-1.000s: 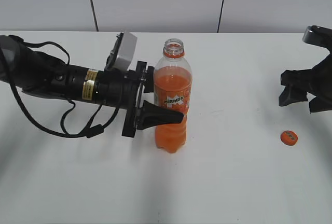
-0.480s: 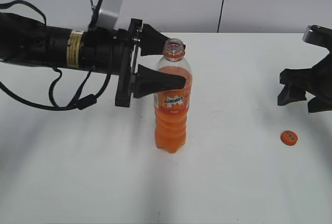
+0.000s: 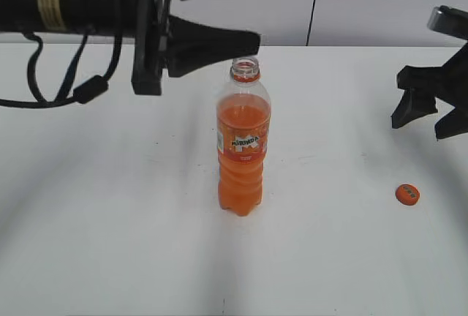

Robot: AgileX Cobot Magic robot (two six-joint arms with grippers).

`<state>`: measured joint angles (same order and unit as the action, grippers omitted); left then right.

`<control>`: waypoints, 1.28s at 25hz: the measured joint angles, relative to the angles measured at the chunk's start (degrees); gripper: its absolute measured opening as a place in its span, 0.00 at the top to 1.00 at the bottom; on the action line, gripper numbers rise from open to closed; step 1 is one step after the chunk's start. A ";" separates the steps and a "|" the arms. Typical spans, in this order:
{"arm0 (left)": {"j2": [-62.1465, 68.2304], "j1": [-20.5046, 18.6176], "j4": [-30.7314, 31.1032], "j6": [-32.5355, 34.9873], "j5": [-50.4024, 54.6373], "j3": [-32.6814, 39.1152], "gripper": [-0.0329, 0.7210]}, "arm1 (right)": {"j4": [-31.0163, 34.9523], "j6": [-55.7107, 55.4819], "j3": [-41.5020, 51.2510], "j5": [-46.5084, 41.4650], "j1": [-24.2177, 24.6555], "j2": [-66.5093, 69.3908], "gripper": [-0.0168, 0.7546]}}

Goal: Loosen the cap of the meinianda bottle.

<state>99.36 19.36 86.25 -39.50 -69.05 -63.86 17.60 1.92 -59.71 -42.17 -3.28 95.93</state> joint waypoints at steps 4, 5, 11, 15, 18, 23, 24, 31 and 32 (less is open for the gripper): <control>-6.55 0.06 -1.46 -7.72 6.32 0.00 0.32 | 0.00 -0.26 -3.23 -3.67 0.00 -1.57 0.31; -8.24 0.10 -2.13 -10.83 10.27 0.00 0.32 | 0.00 -0.33 -3.98 -4.50 0.00 -1.92 0.31; -15.26 0.10 -4.26 -22.97 46.01 0.05 0.30 | 0.02 -0.39 -6.15 -9.26 0.00 -5.45 0.31; -15.73 0.10 -9.29 -24.37 76.92 0.05 0.27 | 0.02 -0.39 -6.17 -11.50 0.00 -8.16 0.31; -15.49 -0.21 -17.62 -20.60 95.67 0.05 0.27 | 0.02 -0.44 -6.17 -12.64 0.00 -9.90 0.31; -15.49 -0.99 -44.26 0.97 106.63 -1.05 0.26 | 0.02 -0.44 -6.22 -13.92 0.00 -11.98 0.31; -15.49 -0.99 -48.99 3.21 107.15 -1.56 0.26 | 0.02 -0.44 -6.27 -14.13 0.00 -12.34 0.31; -11.81 -3.87 -68.74 18.42 120.63 -8.04 0.26 | -2.55 -0.39 -6.62 -20.35 0.00 -13.66 0.31; -10.29 -4.88 -71.60 20.81 123.77 -9.37 0.26 | -3.12 -0.39 -6.62 -21.25 0.00 -13.90 0.31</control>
<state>89.07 14.48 14.65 -18.69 54.72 -73.23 14.48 1.53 -66.33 -63.42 -3.28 82.03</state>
